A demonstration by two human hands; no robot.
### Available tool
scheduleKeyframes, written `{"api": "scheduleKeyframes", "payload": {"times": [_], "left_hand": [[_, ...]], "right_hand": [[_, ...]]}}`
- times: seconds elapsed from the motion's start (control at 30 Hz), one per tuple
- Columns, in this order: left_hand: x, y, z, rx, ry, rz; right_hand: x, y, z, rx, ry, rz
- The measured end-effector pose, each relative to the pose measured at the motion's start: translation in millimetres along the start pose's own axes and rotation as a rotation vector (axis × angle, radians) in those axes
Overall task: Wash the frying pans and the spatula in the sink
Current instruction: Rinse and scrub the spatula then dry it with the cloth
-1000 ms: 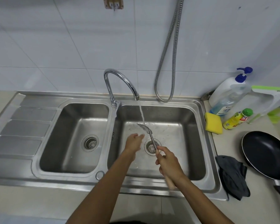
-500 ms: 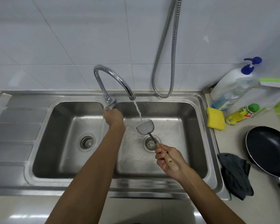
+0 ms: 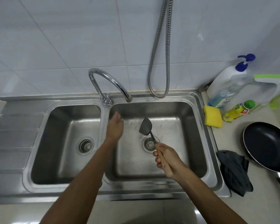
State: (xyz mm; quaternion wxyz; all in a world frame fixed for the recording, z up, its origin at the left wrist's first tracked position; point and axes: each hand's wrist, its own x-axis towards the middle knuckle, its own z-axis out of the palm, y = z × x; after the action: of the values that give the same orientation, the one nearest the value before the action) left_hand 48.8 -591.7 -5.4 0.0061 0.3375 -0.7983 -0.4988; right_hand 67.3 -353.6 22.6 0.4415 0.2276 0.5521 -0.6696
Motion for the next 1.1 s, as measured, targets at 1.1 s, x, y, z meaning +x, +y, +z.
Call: {"api": "scheduleKeyframes", "payload": {"times": [1.1], "left_hand": [[-158.9,29.0,191.8,-0.769,-0.257,-0.685]], "right_hand": [[-60.9,0.6,-265.5,-1.271,0.635,-0.758]]}}
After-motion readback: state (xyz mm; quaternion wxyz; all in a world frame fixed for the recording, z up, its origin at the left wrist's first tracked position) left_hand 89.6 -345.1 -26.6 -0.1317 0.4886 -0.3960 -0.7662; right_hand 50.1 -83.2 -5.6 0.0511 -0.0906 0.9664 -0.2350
